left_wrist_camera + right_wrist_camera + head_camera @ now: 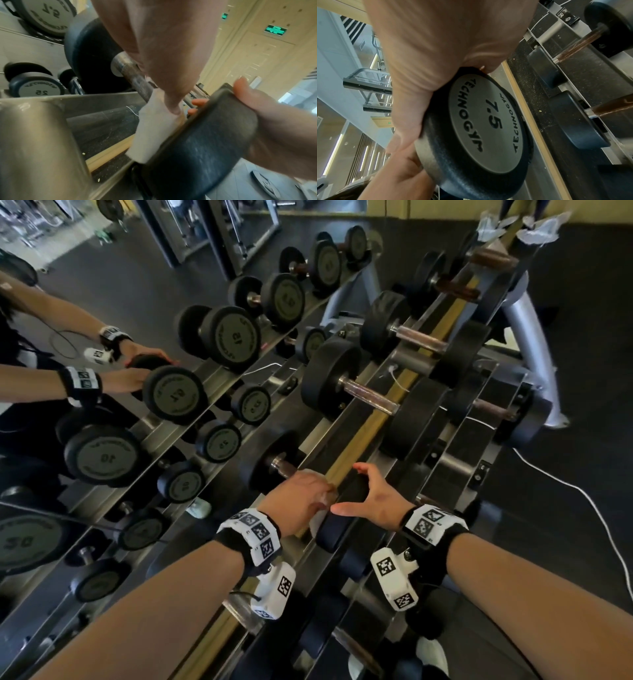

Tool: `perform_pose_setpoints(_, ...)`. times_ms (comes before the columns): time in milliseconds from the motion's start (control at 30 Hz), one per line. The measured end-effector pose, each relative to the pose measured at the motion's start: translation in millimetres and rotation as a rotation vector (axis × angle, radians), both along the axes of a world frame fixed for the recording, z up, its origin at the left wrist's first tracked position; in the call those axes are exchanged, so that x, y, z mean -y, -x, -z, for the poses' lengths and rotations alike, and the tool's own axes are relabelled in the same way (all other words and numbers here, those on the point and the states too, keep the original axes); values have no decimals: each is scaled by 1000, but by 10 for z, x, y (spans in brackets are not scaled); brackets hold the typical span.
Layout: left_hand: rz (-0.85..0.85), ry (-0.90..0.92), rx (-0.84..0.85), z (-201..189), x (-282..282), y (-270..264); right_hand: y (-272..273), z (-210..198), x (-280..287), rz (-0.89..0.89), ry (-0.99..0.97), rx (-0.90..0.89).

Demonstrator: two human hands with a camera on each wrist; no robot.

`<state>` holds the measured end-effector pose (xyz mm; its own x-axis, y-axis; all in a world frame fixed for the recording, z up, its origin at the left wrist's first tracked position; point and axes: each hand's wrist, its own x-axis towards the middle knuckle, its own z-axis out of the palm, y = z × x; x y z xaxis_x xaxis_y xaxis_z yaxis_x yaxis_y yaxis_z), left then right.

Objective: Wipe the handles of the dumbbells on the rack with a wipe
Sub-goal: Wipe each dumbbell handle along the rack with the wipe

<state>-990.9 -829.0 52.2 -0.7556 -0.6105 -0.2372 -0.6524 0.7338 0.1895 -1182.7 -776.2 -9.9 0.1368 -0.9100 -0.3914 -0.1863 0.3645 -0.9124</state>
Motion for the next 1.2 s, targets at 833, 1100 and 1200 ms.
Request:
perform_pose_setpoints(833,-74,0,173,152,281,-355,5,10,-9,27,38,80)
perform_pose_setpoints(1100,24,-16,237,222,301,-333,-1,2,-22,40,49,76)
perform_pose_setpoints(1200,-57,51,221,201,461,-311,4,8,-13,27,48,78)
